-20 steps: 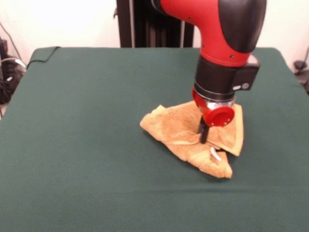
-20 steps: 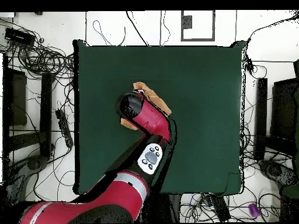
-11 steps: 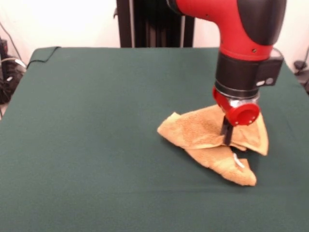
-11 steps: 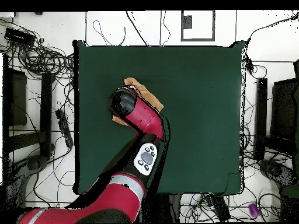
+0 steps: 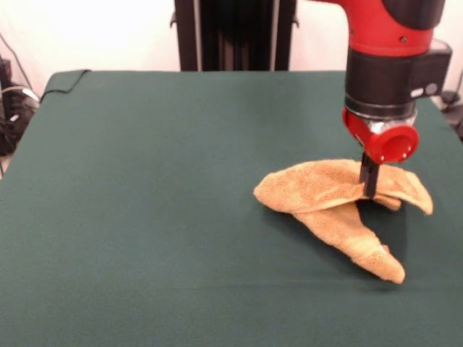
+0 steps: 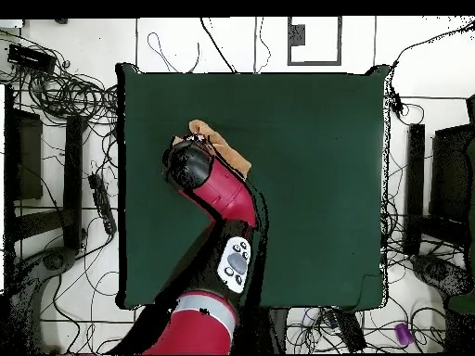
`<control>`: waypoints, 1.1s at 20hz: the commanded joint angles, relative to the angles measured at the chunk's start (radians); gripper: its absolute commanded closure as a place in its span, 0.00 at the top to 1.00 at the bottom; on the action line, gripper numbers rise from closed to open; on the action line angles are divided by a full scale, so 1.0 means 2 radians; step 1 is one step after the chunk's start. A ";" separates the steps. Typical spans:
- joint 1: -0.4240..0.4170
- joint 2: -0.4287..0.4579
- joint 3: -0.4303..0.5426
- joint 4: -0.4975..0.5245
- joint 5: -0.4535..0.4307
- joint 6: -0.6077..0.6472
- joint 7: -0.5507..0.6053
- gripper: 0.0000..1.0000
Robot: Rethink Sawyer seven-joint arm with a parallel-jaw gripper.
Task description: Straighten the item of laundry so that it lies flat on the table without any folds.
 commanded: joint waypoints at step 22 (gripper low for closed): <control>-0.076 -0.061 0.135 0.136 -0.130 -0.089 0.048 0.00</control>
